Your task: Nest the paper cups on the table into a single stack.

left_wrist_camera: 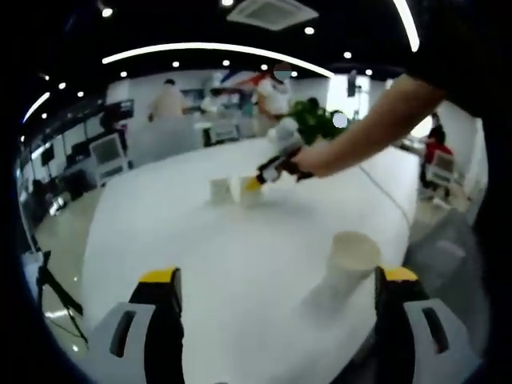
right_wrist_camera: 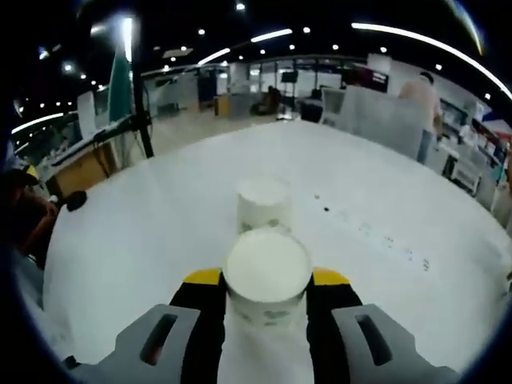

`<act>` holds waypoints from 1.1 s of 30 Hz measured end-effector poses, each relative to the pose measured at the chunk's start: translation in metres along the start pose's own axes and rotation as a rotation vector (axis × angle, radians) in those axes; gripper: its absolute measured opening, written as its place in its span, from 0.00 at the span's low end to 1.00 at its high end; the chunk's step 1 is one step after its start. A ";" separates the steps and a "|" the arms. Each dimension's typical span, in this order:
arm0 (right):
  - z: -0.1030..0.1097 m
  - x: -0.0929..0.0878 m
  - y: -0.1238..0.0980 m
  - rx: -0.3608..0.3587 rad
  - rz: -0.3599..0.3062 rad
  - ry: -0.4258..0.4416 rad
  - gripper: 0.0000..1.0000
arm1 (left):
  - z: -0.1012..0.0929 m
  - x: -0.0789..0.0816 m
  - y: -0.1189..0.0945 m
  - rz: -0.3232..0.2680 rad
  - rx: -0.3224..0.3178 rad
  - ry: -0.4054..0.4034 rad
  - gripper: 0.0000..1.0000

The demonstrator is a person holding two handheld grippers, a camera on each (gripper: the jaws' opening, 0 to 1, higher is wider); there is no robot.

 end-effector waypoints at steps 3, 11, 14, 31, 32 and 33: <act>0.002 0.002 -0.008 -0.006 -0.006 0.015 0.36 | 0.000 0.002 -0.003 -0.001 -0.002 -0.006 0.99; 0.024 0.013 -0.042 0.055 -0.032 -0.014 0.36 | -0.010 0.011 -0.007 -0.001 -0.016 0.048 0.99; 0.028 0.013 -0.057 0.061 -0.042 -0.026 0.36 | -0.016 0.013 -0.011 -0.016 -0.025 0.051 0.99; 0.071 0.018 -0.137 0.082 -0.148 -0.029 0.35 | -0.032 0.029 -0.011 -0.056 -0.075 0.093 0.99; 0.073 0.019 -0.141 0.082 -0.157 -0.018 0.35 | -0.032 0.030 -0.010 -0.063 -0.087 0.089 0.99; 0.075 0.021 -0.144 0.086 -0.167 0.000 0.35 | -0.032 0.030 -0.010 -0.063 -0.091 0.088 0.99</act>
Point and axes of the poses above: the point that each gripper's makers call its tool centre point, and the gripper's own axes: y roughly forward along the fingers, z roughly to its left, x roughly out of its top, the point moved 10 cm from there along -y, roughly backward along the fingers, and after that the axes turned 5 degrees about y, right-handed, at the moved point
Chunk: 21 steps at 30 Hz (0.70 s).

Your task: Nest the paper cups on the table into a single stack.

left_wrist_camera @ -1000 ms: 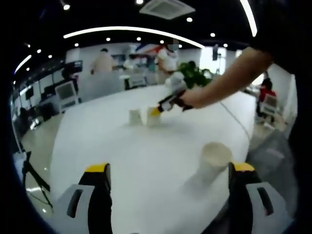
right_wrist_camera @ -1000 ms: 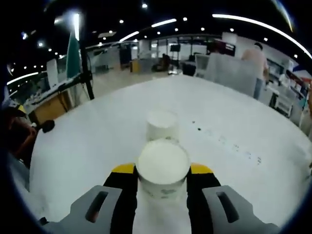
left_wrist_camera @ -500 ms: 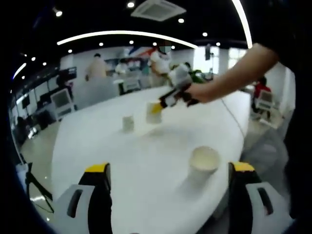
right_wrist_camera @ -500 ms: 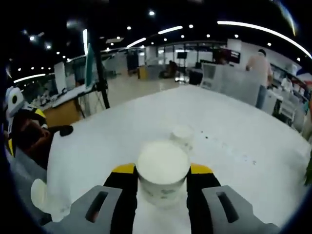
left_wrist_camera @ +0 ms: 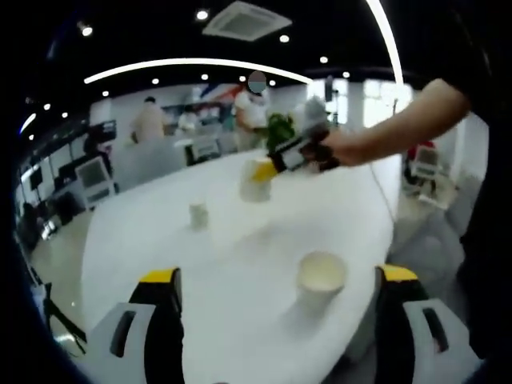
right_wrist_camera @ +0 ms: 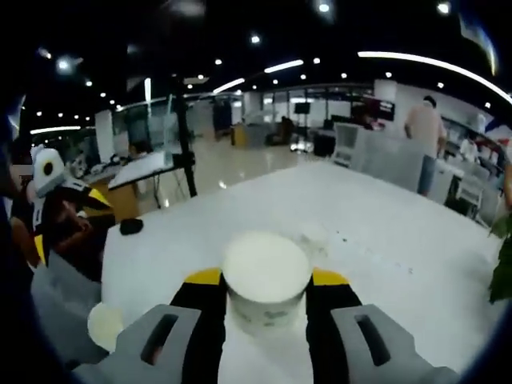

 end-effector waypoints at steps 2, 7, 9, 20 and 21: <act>0.006 0.003 -0.006 -0.009 -0.005 -0.001 0.35 | -0.001 0.000 0.001 0.000 -0.014 0.003 0.99; 0.022 0.010 -0.016 -0.015 -0.015 -0.007 0.35 | -0.006 -0.001 0.000 -0.028 -0.055 -0.006 0.99; 0.031 0.012 -0.019 -0.008 -0.032 0.018 0.35 | -0.008 -0.004 -0.001 -0.034 -0.073 -0.008 0.99; 0.074 0.016 -0.042 -0.044 -0.051 0.031 0.35 | 0.003 -0.012 0.003 -0.049 -0.129 -0.025 0.99; 0.078 0.018 -0.044 -0.046 -0.056 0.031 0.35 | 0.003 -0.011 0.003 -0.054 -0.137 -0.027 0.99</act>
Point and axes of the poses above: the point that each gripper's makers call its tool centre point, and the gripper's own axes: y roughly forward along the fingers, z roughly to its left, x roughly out of its top, the point moved 10 cm from there along -y, roughly backward along the fingers, and after that the axes turned 5 degrees about y, right-handed, at the moved point
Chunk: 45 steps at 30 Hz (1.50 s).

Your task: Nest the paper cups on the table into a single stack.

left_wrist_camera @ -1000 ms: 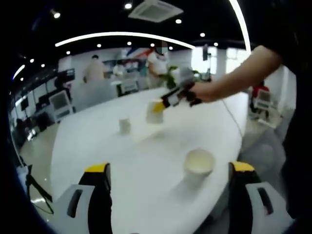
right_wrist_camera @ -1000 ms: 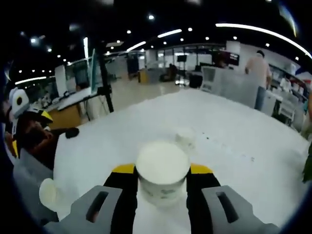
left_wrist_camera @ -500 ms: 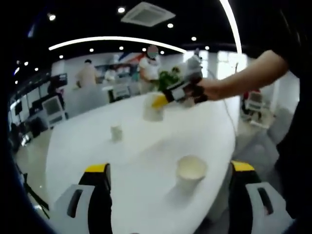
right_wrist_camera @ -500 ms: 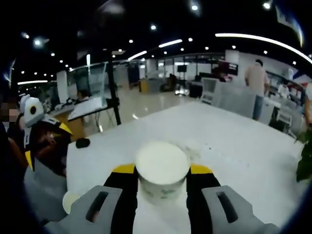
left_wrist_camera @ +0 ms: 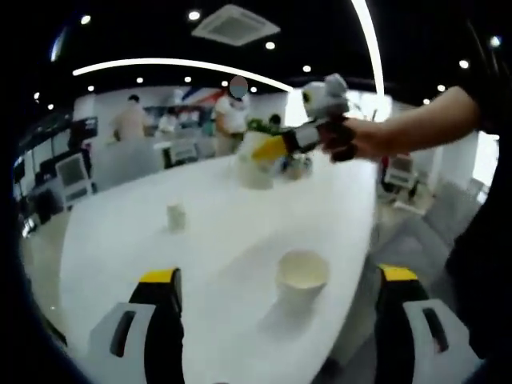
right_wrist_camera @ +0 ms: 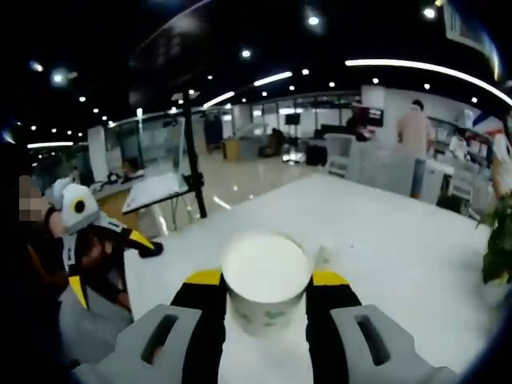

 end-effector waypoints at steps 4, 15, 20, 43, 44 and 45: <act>0.011 0.008 -0.005 0.010 -0.023 0.008 0.35 | 0.002 0.003 -0.002 -0.008 -0.005 -0.001 0.99; 0.033 0.033 -0.021 0.072 -0.094 -0.036 0.35 | 0.005 0.006 -0.016 -0.029 0.057 -0.056 0.99; 0.041 0.040 -0.029 0.110 -0.124 -0.036 0.35 | 0.005 0.005 -0.019 -0.025 0.068 -0.077 0.99; 0.067 0.021 -0.045 0.131 -0.181 0.025 0.35 | -0.005 0.005 -0.019 -0.085 0.058 -0.197 0.99; 0.067 0.021 -0.045 0.133 -0.180 0.030 0.35 | -0.006 0.006 -0.018 -0.092 0.051 -0.208 0.98; 0.067 0.020 -0.045 0.132 -0.180 0.035 0.35 | -0.007 0.006 -0.018 -0.097 0.046 -0.217 0.98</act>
Point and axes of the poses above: the point that each gripper's makers call its tool centre point, and the gripper's own axes: y roughly forward along the fingers, z roughly to its left, x roughly out of its top, the point moved 10 cm from there along -y, roughly backward along the fingers, and after that the axes turned 5 degrees about y, right-handed, at the moved point
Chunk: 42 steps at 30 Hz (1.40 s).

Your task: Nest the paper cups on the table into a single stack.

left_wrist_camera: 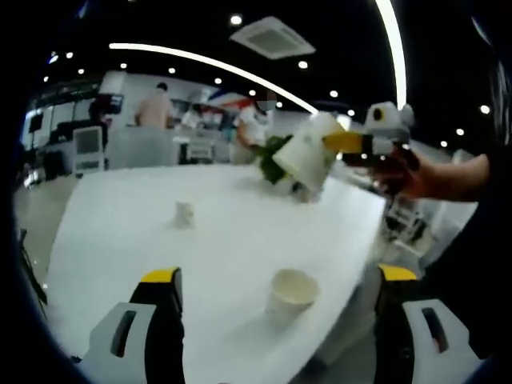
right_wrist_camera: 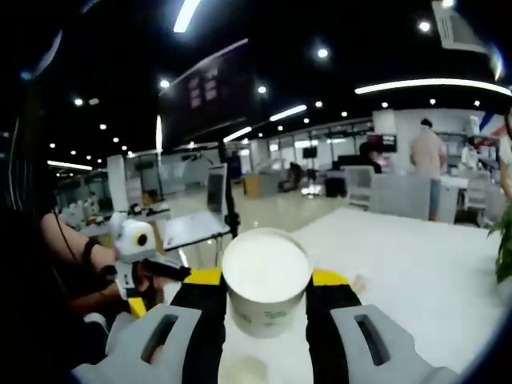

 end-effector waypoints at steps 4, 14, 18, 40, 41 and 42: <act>0.002 -0.004 0.001 0.005 -0.006 0.037 0.35 | -0.008 0.007 0.004 -0.073 -0.057 -0.079 0.98; 0.009 -0.008 0.009 0.029 -0.033 0.109 0.35 | -0.029 0.032 0.008 -0.107 -0.141 -0.129 0.93; 0.012 -0.006 0.012 0.051 -0.044 0.127 0.35 | -0.036 0.036 0.012 -0.095 -0.172 -0.124 0.92; 0.023 -0.021 0.015 0.216 -0.110 0.309 0.35 | -0.044 0.068 0.024 -0.259 -0.311 -0.247 0.72; 0.022 -0.020 0.014 0.215 -0.116 0.305 0.35 | -0.044 0.069 0.024 -0.270 -0.312 -0.245 0.71; 0.021 -0.019 0.013 0.221 -0.125 0.306 0.35 | -0.044 0.072 0.024 -0.291 -0.319 -0.252 0.71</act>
Point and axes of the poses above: the point that each gripper's makers call its tool centre point, and the gripper's own axes: y roughly forward along the fingers, z roughly to its left, x roughly out of its top, the point moved 10 cm from there along -y, roughly backward along the fingers, and after that the axes turned 5 degrees about y, right-handed, at the moved point
